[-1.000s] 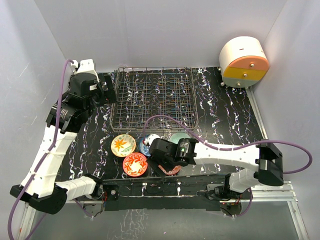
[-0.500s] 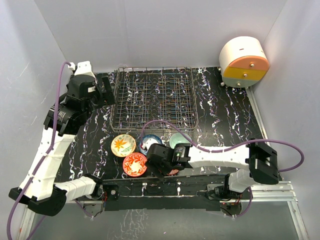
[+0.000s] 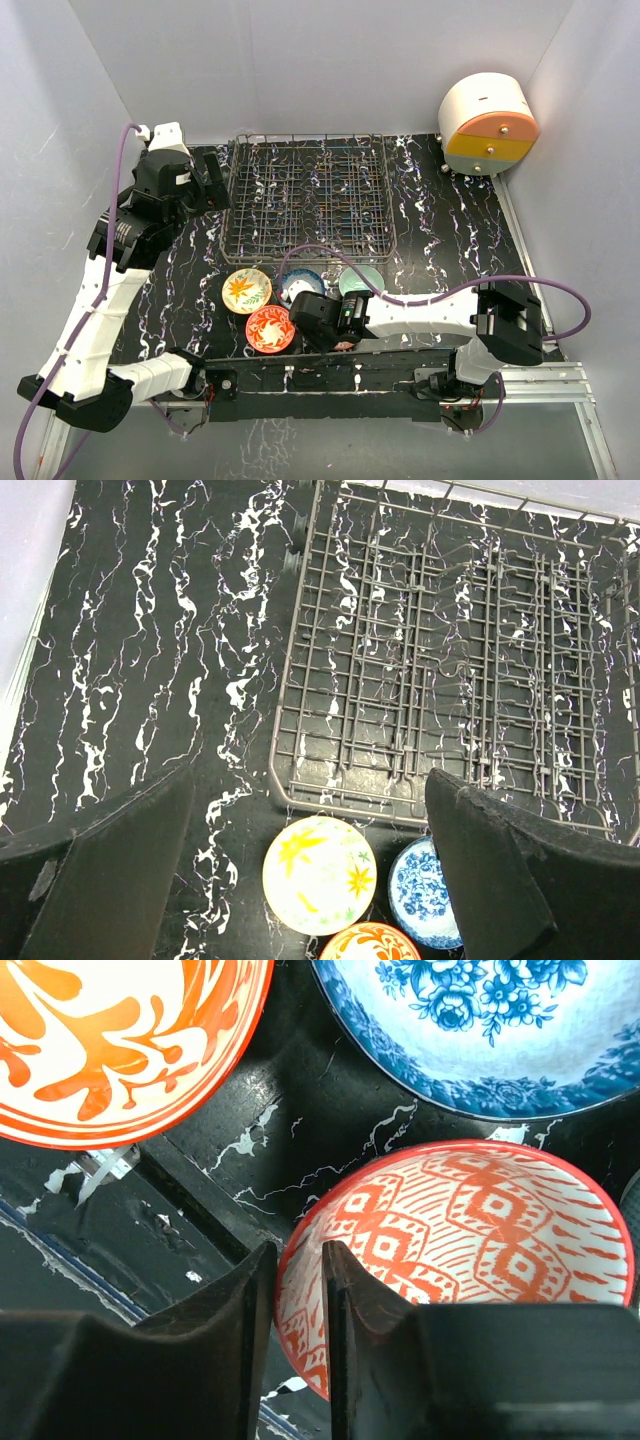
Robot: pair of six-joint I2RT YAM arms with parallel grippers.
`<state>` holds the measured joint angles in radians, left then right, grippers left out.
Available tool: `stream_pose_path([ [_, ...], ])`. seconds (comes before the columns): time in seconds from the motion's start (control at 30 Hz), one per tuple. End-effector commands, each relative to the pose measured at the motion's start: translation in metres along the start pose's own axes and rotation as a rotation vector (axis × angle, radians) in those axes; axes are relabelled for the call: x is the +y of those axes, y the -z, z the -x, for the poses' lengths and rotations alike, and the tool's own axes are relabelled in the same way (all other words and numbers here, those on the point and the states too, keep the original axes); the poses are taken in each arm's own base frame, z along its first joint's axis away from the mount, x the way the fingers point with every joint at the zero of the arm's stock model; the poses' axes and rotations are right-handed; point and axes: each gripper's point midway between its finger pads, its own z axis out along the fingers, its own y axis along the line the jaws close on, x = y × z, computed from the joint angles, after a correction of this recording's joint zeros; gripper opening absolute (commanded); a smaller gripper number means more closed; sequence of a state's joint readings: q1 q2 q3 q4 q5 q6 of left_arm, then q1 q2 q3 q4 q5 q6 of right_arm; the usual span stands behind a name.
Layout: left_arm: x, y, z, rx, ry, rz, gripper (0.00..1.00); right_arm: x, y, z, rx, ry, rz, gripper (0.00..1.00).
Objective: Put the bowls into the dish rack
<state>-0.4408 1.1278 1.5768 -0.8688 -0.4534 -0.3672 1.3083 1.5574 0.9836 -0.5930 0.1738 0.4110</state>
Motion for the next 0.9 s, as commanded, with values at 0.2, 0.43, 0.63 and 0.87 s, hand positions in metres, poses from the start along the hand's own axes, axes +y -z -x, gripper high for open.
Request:
stream_pose_path([
  [0.2, 0.016, 0.017, -0.005, -0.017, 0.014, 0.025, 0.97, 0.008, -0.003, 0.001, -0.02, -0.004, 0.038, 0.08],
  [0.43, 0.017, 0.02, -0.002, -0.025, 0.011, 0.027, 0.97, 0.019, 0.045, 0.029, -0.07, -0.004, 0.096, 0.08],
  [0.63, 0.014, 0.023, 0.003, -0.033, 0.016, 0.009, 0.97, 0.046, 0.128, 0.075, -0.174, -0.002, 0.265, 0.08],
  [0.87, 0.015, 0.029, 0.016, -0.062, 0.003, 0.008, 0.97, 0.025, 0.2, 0.158, -0.398, -0.076, 0.325, 0.08],
])
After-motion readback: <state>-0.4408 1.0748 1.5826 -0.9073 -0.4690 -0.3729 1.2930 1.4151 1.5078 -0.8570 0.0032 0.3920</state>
